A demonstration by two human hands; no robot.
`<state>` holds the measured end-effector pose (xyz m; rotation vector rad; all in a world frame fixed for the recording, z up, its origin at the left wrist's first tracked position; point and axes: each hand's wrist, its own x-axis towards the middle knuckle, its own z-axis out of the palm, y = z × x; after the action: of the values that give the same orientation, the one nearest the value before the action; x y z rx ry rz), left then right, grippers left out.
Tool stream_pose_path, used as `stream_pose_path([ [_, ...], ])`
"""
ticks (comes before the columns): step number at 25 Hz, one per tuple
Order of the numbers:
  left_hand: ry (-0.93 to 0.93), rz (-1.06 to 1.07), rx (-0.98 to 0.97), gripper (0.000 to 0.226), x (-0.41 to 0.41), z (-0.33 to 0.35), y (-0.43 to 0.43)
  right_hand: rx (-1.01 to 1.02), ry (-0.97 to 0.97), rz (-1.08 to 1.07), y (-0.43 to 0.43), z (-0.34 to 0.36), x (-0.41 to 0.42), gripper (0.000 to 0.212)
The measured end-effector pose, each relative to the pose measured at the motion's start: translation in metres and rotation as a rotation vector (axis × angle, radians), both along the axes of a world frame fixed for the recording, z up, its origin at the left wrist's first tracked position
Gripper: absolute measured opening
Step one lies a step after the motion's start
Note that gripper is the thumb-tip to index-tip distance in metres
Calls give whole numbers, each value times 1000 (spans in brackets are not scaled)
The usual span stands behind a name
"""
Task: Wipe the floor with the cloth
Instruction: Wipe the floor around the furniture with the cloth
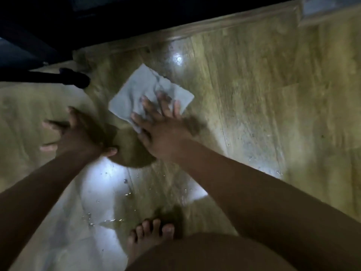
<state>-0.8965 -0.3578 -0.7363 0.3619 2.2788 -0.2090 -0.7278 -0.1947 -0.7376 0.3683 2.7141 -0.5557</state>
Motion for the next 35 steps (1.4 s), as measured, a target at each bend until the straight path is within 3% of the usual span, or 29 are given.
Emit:
stream_pose_path([
  [2, -10, -136, 3, 127, 21, 4, 6, 36, 43, 4, 7, -12, -11, 55],
  [4, 100, 70, 155, 99, 88, 4, -12, 26, 116, -31, 19, -18, -10, 52],
  [6, -123, -113, 242, 88, 188, 2, -41, -13, 182, -122, 47, -16, 10, 48],
  [7, -299, -92, 145, 88, 232, -6, -62, 3, 200, -165, 69, -17, 22, 47],
  [8, -330, -41, 127, 70, 264, -12, -74, 31, 197, -204, 95, -19, 37, 47],
  [10, -210, 58, 214, 39, 299, -28, -104, 65, 142, -273, 143, -19, 67, 48],
  [12, -86, 123, 174, 31, 304, -16, -97, 88, 133, -290, 165, -18, 73, 48],
  [13, 13, 73, 145, 29, 308, -6, -101, 89, 140, -293, 164, -18, 70, 47],
  [17, 48, 55, 250, 23, 345, 0, -103, 141, 169, -339, 151, -19, 57, 47],
  [20, 60, 14, 221, 36, 307, 10, -105, 162, 95, -410, 147, -11, 45, 52],
  [22, 297, -25, 304, 47, 250, 4, -125, 116, 59, -383, 104, -4, 25, 53],
  [24, 366, 60, 342, 58, 205, 8, -142, 107, 54, -181, 29, -2, 8, 47],
  [26, 383, 50, 360, 56, 195, 14, -144, 71, 46, 123, -57, 0, 6, 47],
  [28, 411, 17, 422, 50, 197, 21, -132, -9, 30, 298, -114, 3, 10, 49],
  [31, 383, -50, 477, 50, 182, 26, -106, -94, 25, 214, -83, 0, 33, 48],
  [35, 292, -164, 430, 64, 175, 23, -54, 55, 66, -89, 64, -9, 123, 46],
])
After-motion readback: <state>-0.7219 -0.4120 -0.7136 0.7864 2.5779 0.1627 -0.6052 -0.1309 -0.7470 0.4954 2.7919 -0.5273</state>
